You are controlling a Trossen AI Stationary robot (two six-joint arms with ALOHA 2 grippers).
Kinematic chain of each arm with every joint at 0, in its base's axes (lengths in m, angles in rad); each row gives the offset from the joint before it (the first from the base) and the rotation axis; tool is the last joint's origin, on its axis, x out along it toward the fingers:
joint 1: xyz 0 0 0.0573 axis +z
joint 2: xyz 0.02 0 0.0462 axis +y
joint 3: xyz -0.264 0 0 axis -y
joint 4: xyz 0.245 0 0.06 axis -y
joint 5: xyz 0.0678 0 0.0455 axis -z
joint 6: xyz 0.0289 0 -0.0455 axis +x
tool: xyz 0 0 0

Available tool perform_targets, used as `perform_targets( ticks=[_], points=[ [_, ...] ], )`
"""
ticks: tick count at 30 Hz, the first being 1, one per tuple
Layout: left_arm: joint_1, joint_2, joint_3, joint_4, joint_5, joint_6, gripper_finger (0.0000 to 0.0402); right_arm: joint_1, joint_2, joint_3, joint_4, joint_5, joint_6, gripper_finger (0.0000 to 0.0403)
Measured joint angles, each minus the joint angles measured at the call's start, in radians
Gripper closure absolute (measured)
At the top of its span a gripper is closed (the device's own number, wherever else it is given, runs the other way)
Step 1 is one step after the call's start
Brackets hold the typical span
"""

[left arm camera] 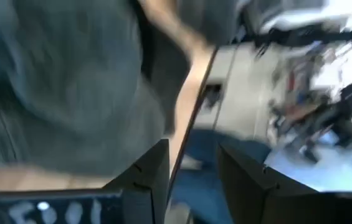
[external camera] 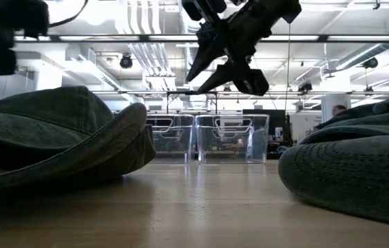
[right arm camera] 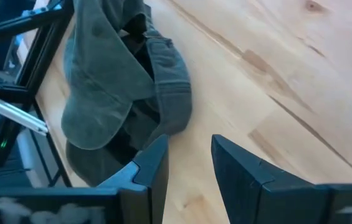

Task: Pick & Place hat
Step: Put the left gray cap into the left transparent bin

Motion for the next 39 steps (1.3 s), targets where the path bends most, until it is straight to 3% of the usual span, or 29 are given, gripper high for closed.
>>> perform_targets(
  ticks=[8,13,22,32,39],
  points=[
    [-0.392,0.204,-0.009,0.043,-0.333,-0.319,0.0276,-0.006,-0.005,-0.018,-0.003,-0.012,-0.023,0.0284],
    [-0.551,0.355,0.01,0.135,-0.38,-0.479,0.0276,-0.023,-0.005,-0.02,-0.008,-0.036,-0.068,0.0284],
    [-0.585,0.632,0.086,0.339,-0.367,-0.61,0.0276,-0.06,-0.003,-0.02,-0.008,-0.104,-0.148,0.0284],
    [-0.584,0.82,0.201,0.349,-0.357,-0.784,0.0276,-0.07,-0.003,-0.02,-0.008,-0.131,-0.203,0.0284],
    [-0.591,0.904,0.252,0.342,-0.567,-0.988,0.0276,-0.07,-0.003,-0.02,-0.012,-0.138,-0.218,0.0284]
  ],
)
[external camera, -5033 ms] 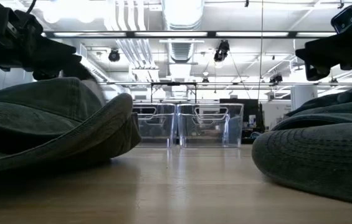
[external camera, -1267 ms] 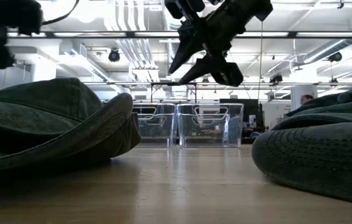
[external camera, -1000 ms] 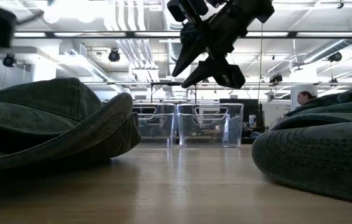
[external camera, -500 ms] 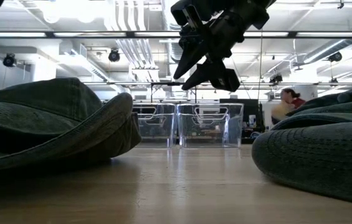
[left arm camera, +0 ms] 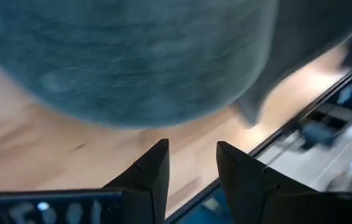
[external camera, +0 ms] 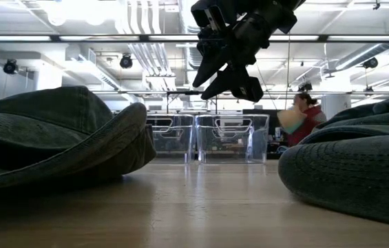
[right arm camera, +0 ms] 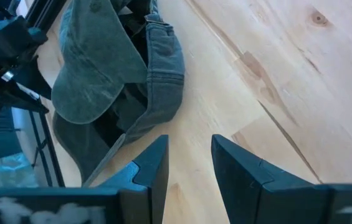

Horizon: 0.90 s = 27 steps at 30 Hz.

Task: Pick & Place hat
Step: Put the left gray cap into the left transparent bin

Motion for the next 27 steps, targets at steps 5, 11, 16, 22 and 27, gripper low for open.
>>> perform_targets(
  ticks=[5,11,16,22,27],
  points=[
    [-0.015,0.078,0.07,-0.03,-0.079,-0.085,0.0275,0.001,0.0,0.0,-0.006,-0.028,-0.031,0.0284],
    [-0.015,0.165,0.229,-0.219,-0.096,-0.101,0.0258,0.001,0.0,0.0,-0.03,-0.027,-0.061,0.0284],
    [-0.015,0.193,0.272,-0.38,-0.079,-0.103,0.0241,0.001,-0.001,0.0,-0.029,-0.027,-0.092,0.0284],
    [-0.005,0.159,0.261,-0.601,-0.095,-0.102,0.0239,0.001,-0.002,0.0,-0.03,-0.026,-0.097,0.0284],
    [0.033,0.088,0.259,-0.752,-0.21,-0.093,0.0239,0.001,-0.002,0.0,-0.027,-0.026,-0.096,0.0284]
  ],
)
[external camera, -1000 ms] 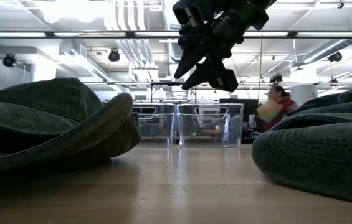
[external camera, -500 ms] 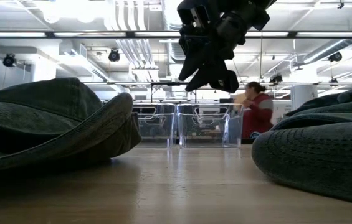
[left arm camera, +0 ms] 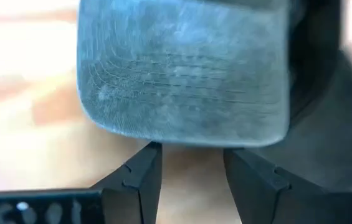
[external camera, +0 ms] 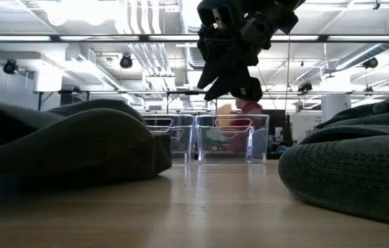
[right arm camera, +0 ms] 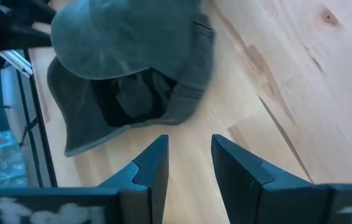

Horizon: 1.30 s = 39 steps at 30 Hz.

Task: Pick & Place hat
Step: Put the left gray cap into the left transparent bin

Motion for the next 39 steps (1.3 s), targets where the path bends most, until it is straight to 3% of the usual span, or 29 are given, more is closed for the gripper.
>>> perform_targets(
  ticks=[10,23,39],
  points=[
    [0.098,-0.112,-0.027,-0.036,-0.308,0.028,0.0239,0.0,0.0,0.0,0.026,0.003,0.008,0.0284],
    [0.179,-0.132,-0.101,0.097,-0.485,0.019,0.0239,0.0,-0.001,0.0,0.042,0.004,0.011,0.0284],
    [0.203,-0.131,-0.114,0.199,-0.558,0.012,0.0238,0.0,-0.001,0.001,0.041,0.004,0.0,0.0284]
  ],
)
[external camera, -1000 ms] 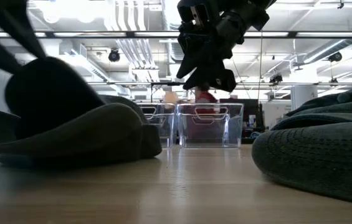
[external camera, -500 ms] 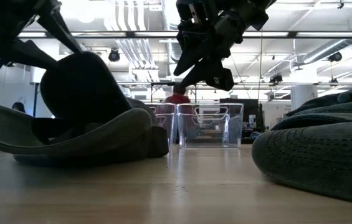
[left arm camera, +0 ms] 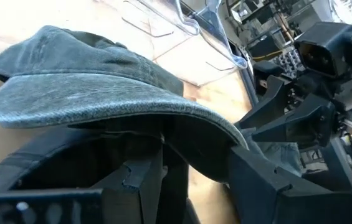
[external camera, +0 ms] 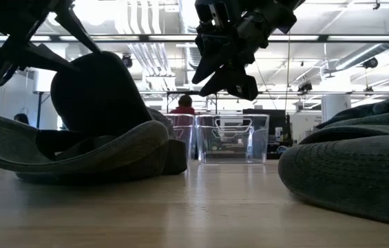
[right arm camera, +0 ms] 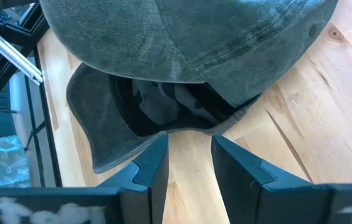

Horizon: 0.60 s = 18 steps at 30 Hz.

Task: Pick & Place hat
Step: Put the left gray cap into the left transparent bin

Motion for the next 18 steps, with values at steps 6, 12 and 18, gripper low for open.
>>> perform_targets(
  ticks=[6,12,18],
  points=[
    [-0.027,0.0,0.0,0.037,0.013,0.003,0.0238,0.0,-0.002,0.0,-0.002,0.0,-0.005,0.0284],
    [-0.029,-0.001,0.0,0.05,0.029,0.003,0.0238,0.0,-0.002,0.0,-0.002,0.0,-0.01,0.0284],
    [0.011,0.0,-0.046,0.064,0.07,0.01,0.0238,0.0,-0.002,0.0,-0.002,0.0,-0.016,0.0284]
  ],
)
